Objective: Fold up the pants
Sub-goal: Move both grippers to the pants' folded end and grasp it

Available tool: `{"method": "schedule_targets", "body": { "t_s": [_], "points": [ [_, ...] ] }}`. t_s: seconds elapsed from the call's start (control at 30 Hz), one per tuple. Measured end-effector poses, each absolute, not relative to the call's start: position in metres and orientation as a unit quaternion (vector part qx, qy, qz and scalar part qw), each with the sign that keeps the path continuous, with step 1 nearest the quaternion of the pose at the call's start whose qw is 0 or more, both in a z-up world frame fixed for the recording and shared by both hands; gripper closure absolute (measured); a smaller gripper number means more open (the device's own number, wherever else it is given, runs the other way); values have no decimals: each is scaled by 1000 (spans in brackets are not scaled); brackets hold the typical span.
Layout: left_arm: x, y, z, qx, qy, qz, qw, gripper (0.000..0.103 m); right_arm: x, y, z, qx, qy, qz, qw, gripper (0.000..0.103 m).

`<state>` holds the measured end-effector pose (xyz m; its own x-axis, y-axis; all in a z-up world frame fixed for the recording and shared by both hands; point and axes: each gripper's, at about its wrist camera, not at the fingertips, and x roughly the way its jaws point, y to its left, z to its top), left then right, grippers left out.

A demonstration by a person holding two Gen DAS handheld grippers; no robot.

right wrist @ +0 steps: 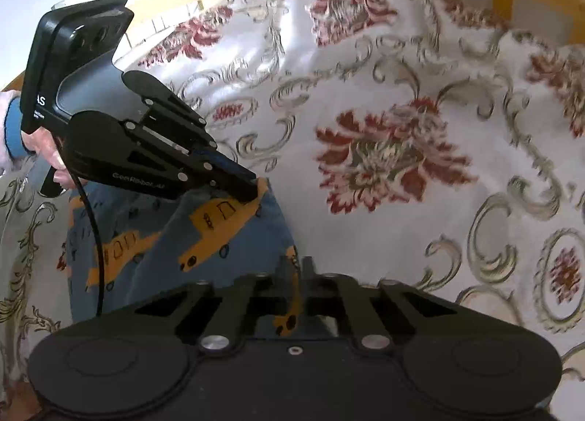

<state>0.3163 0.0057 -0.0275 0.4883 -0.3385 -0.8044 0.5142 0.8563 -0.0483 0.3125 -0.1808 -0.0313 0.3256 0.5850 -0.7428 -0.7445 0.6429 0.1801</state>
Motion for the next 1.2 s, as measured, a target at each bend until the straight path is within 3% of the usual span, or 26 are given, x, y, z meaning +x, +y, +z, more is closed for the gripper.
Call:
{"method": "schedule_targets", "body": {
  "t_s": [0.2, 0.27, 0.37, 0.47, 0.57, 0.73, 0.8, 0.83, 0.87, 0.9, 1.0, 1.07, 1.1, 1.17, 1.2],
  "points": [
    [322, -5, -36, 131, 429, -225, 865, 98, 313, -167, -46, -148, 408, 375, 819, 99],
    [325, -4, -41, 132, 431, -224, 864, 92, 313, -165, -49, -158, 405, 357, 826, 85],
    [317, 8, -30, 125, 410, -222, 876, 75, 308, -171, -38, -148, 389, 343, 842, 73],
    [291, 36, -6, 109, 370, -198, 901, 74, 300, -172, -27, -133, 371, 348, 851, 65],
    [253, 68, 8, 81, 356, -192, 911, 74, 294, -161, -23, -101, 372, 396, 834, 65],
    [219, 97, -15, 69, 422, -170, 888, 77, 313, -124, -43, -25, 410, 458, 788, 70],
    [223, 105, -27, 82, 439, -116, 887, 85, 325, -111, -54, -24, 423, 431, 797, 72],
    [226, 112, -29, 73, 444, -86, 889, 92, 332, -108, -58, -32, 421, 410, 809, 80],
    [229, 123, -29, 45, 449, -66, 890, 100, 338, -108, -61, -28, 421, 396, 816, 97],
    [230, 135, -27, 9, 453, -50, 890, 100, 345, -112, -62, -12, 427, 382, 819, 101],
    [220, 151, -22, -23, 456, -21, 889, 100, 343, -129, -51, 1, 415, 342, 843, 80],
    [209, 148, -16, -12, 449, -14, 893, 99, 327, -145, -37, 14, 413, 340, 845, 78],
    [204, 147, -12, -16, 443, -14, 896, 98, 315, -158, -32, 33, 422, 341, 839, 77],
    [192, 141, -5, -14, 424, -22, 905, 70, 286, -175, -25, 72, 432, 344, 831, 72],
    [189, 137, -5, -3, 421, -22, 907, 67, 268, -182, -25, 95, 436, 343, 827, 69]
  ]
}}
